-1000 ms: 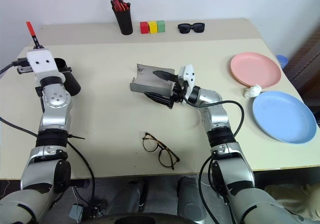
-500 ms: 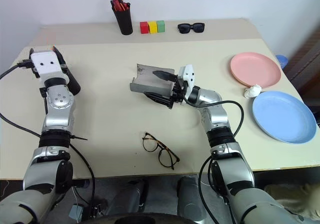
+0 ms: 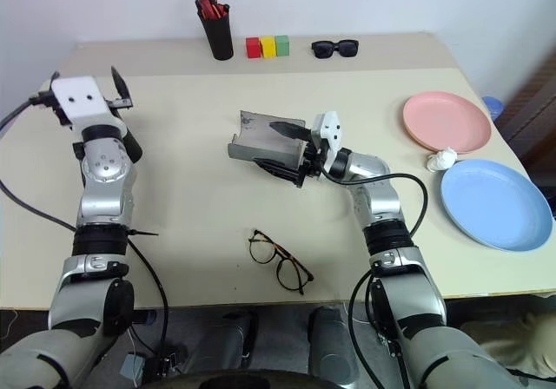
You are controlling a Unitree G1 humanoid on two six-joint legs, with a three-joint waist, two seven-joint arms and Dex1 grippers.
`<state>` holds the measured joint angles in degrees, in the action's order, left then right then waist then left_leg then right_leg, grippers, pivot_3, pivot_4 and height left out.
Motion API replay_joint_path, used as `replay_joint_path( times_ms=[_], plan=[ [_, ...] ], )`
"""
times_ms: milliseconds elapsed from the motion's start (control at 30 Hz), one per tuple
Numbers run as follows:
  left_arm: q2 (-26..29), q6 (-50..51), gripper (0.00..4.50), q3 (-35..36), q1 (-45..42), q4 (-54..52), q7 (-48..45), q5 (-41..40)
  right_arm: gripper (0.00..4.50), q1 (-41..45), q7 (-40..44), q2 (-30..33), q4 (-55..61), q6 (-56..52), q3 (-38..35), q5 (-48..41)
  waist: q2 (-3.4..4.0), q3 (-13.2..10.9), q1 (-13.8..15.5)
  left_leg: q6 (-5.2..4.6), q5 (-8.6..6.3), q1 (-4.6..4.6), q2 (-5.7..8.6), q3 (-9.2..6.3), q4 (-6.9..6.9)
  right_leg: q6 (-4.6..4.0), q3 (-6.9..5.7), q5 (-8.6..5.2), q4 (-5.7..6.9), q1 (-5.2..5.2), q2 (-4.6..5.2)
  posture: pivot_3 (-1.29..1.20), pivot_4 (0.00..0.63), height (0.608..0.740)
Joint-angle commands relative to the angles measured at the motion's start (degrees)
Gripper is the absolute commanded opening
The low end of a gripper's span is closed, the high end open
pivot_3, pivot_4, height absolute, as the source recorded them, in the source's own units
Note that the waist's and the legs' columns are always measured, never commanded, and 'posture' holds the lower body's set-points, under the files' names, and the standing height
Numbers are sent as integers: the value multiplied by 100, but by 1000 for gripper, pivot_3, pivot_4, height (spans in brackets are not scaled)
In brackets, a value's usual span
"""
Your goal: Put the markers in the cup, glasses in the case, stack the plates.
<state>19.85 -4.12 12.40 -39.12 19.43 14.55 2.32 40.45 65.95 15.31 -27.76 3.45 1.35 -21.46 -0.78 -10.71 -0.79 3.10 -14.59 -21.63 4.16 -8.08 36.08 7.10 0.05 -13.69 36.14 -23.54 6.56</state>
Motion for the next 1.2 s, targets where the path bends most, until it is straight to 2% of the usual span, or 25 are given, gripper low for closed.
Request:
replay_joint_path(
  times_ms=[33,200,333,500,667,767,900,1067,1200],
  plan=[
    [84,784,4477,-227,-341,-765,-870,-377,4500,-182,-304,202,643,-53,-149,54,0,0,-4,0,0,0,0,0,0,0,0,0,-1,0,0,0,150,740],
    [388,1946,4477,-688,-776,-1001,-2532,-890,4500,-703,-1017,685,1594,-633,-195,296,0,0,-9,-1,0,-2,1,1,0,1,0,0,-1,0,0,0,150,740],
    [739,2286,4477,-1154,-1121,-509,-4023,-1068,4500,-1283,-1285,1211,2487,-1377,-160,357,1,-1,-30,-2,0,-2,0,2,-2,1,0,-1,-2,0,-1,0,150,740],
    [1240,1807,4477,-1995,-1422,447,-6207,-893,4500,-1787,-1576,1565,3239,-2013,-306,220,2,-2,-43,-4,-1,2,-2,8,-4,1,1,-2,-2,0,-2,0,150,740],
    [1421,662,4477,-2714,-2280,2255,-7932,-341,4500,-1980,-1871,1618,3642,-2359,-410,176,-9,-11,-3,-6,-1,-8,-2,6,3,1,-1,-2,-6,-1,-3,0,150,740],
    [1264,-22,4477,-2982,-2913,3395,-8413,52,4500,-2044,-2017,1604,3771,-2386,-420,213,-14,-15,14,-11,-3,-18,-1,5,7,3,-3,-2,-13,-2,-3,0,150,740],
    [922,-680,4477,-3171,-3568,4522,-8597,506,4500,-2139,-2177,1563,3938,-2352,-390,243,-18,-17,11,-22,-9,-33,3,4,12,11,-6,-6,-15,-7,0,0,150,740],
    [569,-1157,4477,-3396,-3927,5170,-8871,1007,4500,-2276,-2317,1572,4081,-2330,-406,251,-20,-18,-26,-27,-12,-81,8,5,22,18,-5,-4,-5,-57,2,0,150,740],
    [337,-1424,4477,-3625,-4019,5410,-8804,1451,4500,-2373,-2450,1587,4226,-2336,-453,247,-21,-18,-37,-28,-11,-83,6,7,18,18,-5,-4,2,-70,2,0,150,740]
  ],
)
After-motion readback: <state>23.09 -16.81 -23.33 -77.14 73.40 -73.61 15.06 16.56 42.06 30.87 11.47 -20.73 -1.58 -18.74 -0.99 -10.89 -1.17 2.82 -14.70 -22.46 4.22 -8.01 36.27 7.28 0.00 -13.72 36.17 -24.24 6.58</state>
